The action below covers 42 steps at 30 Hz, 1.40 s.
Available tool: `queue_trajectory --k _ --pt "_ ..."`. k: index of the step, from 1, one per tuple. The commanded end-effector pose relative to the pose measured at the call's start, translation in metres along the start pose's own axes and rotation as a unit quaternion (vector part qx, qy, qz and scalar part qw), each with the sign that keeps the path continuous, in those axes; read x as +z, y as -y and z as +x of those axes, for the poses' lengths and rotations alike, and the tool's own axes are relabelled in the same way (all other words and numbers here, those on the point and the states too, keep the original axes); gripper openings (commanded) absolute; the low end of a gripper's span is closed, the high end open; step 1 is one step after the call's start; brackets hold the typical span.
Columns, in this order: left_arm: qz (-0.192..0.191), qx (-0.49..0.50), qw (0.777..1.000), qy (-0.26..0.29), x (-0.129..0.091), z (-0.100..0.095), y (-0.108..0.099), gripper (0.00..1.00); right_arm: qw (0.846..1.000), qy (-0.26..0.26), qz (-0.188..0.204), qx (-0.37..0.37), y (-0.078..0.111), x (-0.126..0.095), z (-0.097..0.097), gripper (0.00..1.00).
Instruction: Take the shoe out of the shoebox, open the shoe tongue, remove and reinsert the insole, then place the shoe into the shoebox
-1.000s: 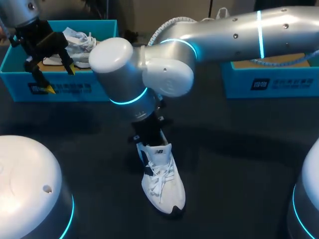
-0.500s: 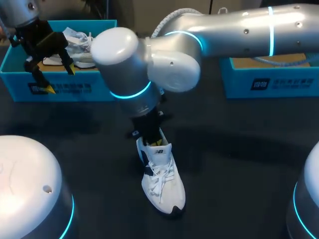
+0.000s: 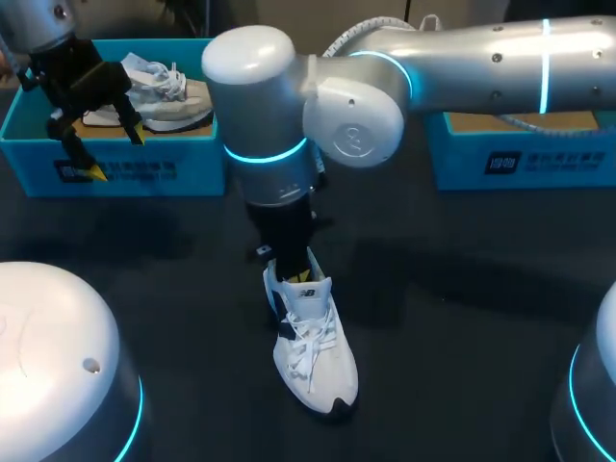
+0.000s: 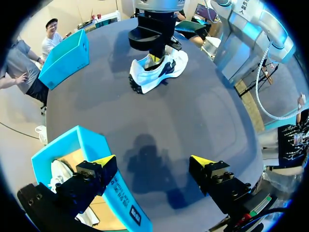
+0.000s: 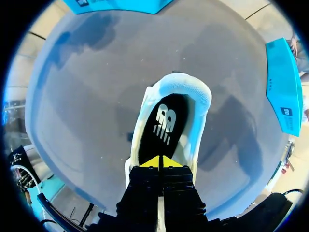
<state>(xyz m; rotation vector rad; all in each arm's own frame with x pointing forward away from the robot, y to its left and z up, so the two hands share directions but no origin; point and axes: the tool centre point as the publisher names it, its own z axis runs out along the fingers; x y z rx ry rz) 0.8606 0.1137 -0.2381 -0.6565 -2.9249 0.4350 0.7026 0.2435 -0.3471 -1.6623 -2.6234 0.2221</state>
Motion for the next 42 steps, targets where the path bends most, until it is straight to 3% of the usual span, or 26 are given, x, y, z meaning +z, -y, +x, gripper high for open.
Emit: queue_trajectory --k 1,4,6,7,8,23,42 --pt "-0.001 0.0 1.0 0.0 0.0 0.0 0.0 1.0 1.0 0.009 -0.005 0.002 0.002 0.002 0.002 0.21" --pt "-0.001 0.0 1.0 0.0 0.0 0.0 0.0 1.0 1.0 0.009 -0.007 0.004 0.002 0.001 0.001 0.31" --pt "-0.001 0.0 1.0 0.0 0.0 0.0 0.0 1.0 1.0 0.009 -0.007 0.004 0.002 0.001 0.001 0.45" --pt "-0.001 0.0 1.0 0.0 0.0 0.0 0.0 1.0 1.0 0.01 -0.01 0.002 0.002 0.0 0.002 0.83" --pt "-0.001 0.0 1.0 0.0 0.0 0.0 0.0 1.0 1.0 0.011 -0.011 0.002 0.002 0.0 0.003 1.0" --pt "-0.001 0.0 1.0 0.0 0.0 0.0 0.0 1.0 0.999 -0.009 -0.032 0.004 0.012 0.004 0.005 1.0" --pt "-0.001 0.0 1.0 0.0 0.0 0.0 0.0 1.0 1.0 -0.012 -0.014 0.024 0.041 -0.003 0.014 1.0"
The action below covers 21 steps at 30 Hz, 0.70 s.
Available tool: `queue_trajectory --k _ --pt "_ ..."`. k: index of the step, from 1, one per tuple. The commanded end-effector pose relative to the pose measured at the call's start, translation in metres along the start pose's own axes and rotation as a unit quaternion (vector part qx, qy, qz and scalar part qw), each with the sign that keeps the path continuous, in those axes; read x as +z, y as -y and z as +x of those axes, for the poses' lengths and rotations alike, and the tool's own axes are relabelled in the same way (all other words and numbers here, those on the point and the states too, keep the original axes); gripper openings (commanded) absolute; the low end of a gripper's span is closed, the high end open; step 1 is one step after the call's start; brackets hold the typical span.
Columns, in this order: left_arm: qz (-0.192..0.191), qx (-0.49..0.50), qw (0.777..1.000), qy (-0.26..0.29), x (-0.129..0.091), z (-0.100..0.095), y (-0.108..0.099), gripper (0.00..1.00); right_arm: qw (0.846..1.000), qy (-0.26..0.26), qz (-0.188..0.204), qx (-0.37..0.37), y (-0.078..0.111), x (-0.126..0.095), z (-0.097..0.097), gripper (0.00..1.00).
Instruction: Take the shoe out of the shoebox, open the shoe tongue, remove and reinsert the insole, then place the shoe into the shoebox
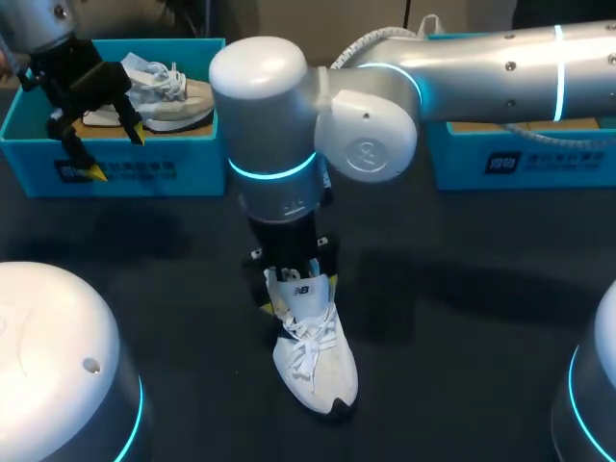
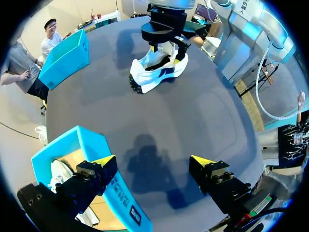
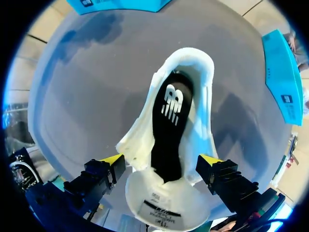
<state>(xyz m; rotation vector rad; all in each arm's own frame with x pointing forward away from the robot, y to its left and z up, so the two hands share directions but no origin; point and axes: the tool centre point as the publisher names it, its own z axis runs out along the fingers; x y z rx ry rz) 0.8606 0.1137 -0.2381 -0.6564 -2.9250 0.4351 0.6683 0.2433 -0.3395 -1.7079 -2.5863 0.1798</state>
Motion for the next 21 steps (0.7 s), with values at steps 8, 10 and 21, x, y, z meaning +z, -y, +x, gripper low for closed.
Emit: queue_trajectory --k 8,10,21 --pt "-0.001 0.0 1.0 0.0 0.0 0.0 0.0 1.0 0.999 0.005 -0.006 0.037 0.032 0.0 0.002 1.0" --pt "-0.001 0.0 1.0 0.0 0.0 0.0 0.0 1.0 0.999 0.009 -0.003 0.039 0.034 -0.003 0.003 1.0" --pt "-0.001 0.0 1.0 0.0 0.0 0.0 0.0 1.0 0.997 0.049 0.008 0.055 0.044 -0.019 -0.011 1.0"
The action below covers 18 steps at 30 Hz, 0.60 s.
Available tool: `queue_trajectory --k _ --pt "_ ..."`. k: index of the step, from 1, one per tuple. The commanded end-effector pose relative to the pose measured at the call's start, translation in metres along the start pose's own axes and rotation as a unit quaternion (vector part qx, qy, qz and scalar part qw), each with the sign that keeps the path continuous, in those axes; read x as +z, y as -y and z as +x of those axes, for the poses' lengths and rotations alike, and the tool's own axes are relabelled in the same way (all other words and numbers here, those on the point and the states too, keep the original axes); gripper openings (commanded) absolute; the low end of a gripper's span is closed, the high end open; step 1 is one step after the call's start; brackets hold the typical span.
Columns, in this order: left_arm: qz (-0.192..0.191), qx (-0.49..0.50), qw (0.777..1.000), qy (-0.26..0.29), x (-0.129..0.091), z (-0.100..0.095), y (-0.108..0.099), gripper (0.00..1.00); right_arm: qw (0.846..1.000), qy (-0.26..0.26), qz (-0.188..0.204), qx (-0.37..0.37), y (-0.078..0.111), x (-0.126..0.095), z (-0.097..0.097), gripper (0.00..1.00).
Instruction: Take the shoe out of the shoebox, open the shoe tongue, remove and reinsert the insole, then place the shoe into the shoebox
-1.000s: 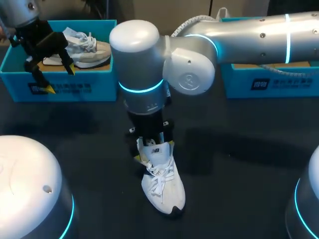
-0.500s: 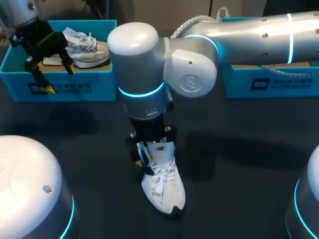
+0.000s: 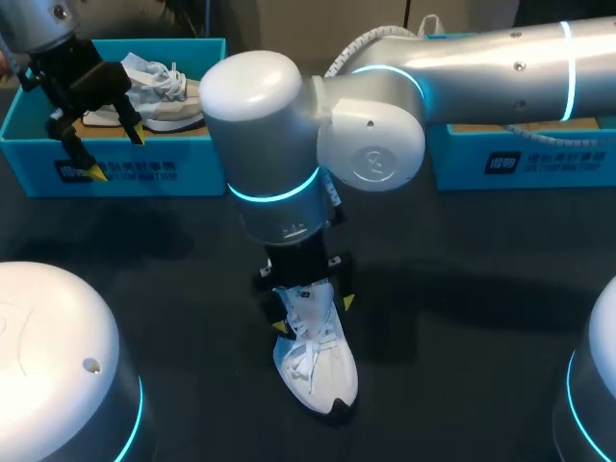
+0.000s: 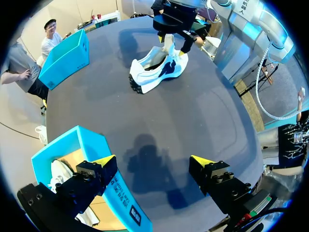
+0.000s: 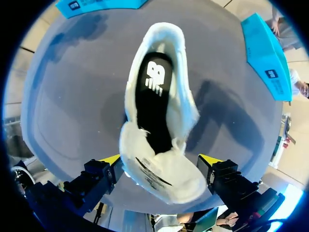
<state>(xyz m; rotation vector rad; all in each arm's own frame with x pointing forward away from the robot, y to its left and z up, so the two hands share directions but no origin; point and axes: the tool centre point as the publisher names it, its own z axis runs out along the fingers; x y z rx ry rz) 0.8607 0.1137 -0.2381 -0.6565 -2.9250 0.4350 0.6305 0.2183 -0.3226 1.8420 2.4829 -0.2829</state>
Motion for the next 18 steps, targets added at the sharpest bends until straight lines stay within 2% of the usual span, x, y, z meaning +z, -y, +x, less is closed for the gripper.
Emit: queue_trajectory --k 1,4,18 --pt "-0.001 0.0 1.0 0.0 0.0 0.0 0.0 1.0 1.0 0.005 -0.001 -0.003 -0.003 -0.01 -0.003 1.0" --pt "-0.001 0.0 1.0 0.0 0.0 0.0 0.0 1.0 1.0 0.005 0.0 -0.001 -0.001 -0.013 0.002 1.0" --pt "-0.001 0.0 1.0 0.0 0.0 0.0 0.0 1.0 0.999 -0.008 0.025 0.029 0.04 -0.016 0.022 1.0"
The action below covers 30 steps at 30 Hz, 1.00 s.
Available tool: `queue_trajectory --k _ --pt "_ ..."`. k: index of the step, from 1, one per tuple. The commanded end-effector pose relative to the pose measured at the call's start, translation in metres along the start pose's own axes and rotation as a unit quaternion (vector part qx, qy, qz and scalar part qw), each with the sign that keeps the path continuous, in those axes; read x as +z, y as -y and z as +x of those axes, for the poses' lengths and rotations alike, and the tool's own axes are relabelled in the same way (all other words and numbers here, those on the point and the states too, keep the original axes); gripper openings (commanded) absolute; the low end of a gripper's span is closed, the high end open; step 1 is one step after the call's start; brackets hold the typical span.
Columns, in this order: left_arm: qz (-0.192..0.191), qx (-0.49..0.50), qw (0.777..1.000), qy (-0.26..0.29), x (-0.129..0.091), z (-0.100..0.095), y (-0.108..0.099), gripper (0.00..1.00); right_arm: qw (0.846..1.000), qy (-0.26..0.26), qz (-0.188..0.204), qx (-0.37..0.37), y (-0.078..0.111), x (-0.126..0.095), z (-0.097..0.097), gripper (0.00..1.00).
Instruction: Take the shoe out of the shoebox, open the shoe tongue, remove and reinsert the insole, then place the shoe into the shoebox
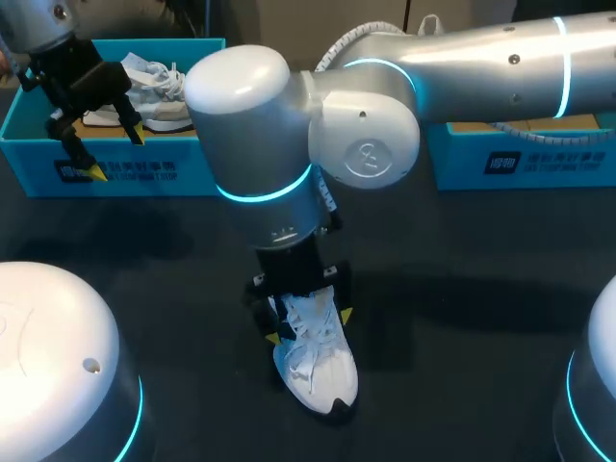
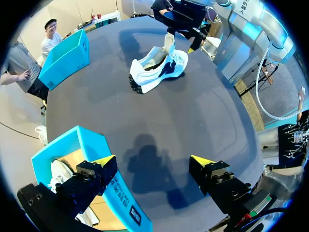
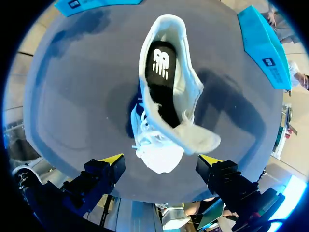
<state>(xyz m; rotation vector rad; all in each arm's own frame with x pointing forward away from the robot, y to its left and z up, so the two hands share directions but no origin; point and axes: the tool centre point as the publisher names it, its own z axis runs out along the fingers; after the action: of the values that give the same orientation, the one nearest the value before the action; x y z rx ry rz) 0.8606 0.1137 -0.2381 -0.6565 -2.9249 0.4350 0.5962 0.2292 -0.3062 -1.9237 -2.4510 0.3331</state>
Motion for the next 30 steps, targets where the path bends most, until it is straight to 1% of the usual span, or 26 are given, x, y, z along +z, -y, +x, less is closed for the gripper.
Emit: queue_trajectory --k 1,5,9,10,11,12,13,14,15,16,19,23,27,30 --pt "-0.001 0.0 1.0 0.0 0.0 0.0 0.0 1.0 1.0 0.003 -0.004 0.005 0.012 -0.001 0.005 1.0" --pt "-0.001 0.0 1.0 0.0 0.0 0.0 0.0 1.0 1.0 0.004 -0.008 0.013 0.025 -0.002 0.008 1.0" --pt "-0.001 0.0 1.0 0.0 0.0 0.0 0.0 1.0 0.999 0.002 -0.012 0.038 0.04 -0.002 0.007 1.0" --pt "-0.001 0.0 1.0 0.0 0.0 0.0 0.0 1.0 0.999 0.004 -0.015 0.041 0.041 -0.003 0.008 0.93" --pt "-0.001 0.0 1.0 0.0 0.0 0.0 0.0 1.0 0.999 0.005 -0.017 0.044 0.042 -0.004 0.008 0.66" --pt "-0.001 0.0 1.0 0.0 0.0 0.0 0.0 1.0 0.999 0.005 -0.017 0.045 0.042 -0.004 0.008 0.53" --pt "-0.001 0.0 1.0 0.0 0.0 0.0 0.0 1.0 0.999 0.006 -0.017 0.045 0.04 -0.004 0.008 0.5" --pt "-0.001 0.0 1.0 0.0 0.0 0.0 0.0 1.0 0.999 0.007 -0.017 0.046 0.038 -0.004 0.007 0.49" --pt "-0.001 0.0 1.0 0.0 0.0 0.0 0.0 1.0 0.999 0.008 -0.016 0.047 0.036 -0.004 0.006 0.42" --pt "-0.001 0.0 1.0 0.0 0.0 0.0 0.0 1.0 0.999 0.008 -0.016 0.048 0.034 -0.004 0.005 0.39" --pt "-0.001 0.0 1.0 0.0 0.0 0.0 0.0 1.0 0.999 0.008 -0.016 0.05 0.029 -0.003 0.002 0.39" --pt "-0.001 0.0 1.0 0.0 0.0 0.0 0.0 1.0 0.998 0.01 -0.03 0.05 0.019 -0.005 -0.001 0.32" --pt "-0.001 0.0 1.0 0.0 0.0 0.0 0.0 1.0 0.998 0.017 -0.045 0.032 0.003 -0.008 -0.002 0.28" --pt "-0.001 0.0 1.0 0.0 0.0 0.0 0.0 1.0 0.998 0.022 -0.056 0.017 -0.009 -0.007 -0.004 0.26"
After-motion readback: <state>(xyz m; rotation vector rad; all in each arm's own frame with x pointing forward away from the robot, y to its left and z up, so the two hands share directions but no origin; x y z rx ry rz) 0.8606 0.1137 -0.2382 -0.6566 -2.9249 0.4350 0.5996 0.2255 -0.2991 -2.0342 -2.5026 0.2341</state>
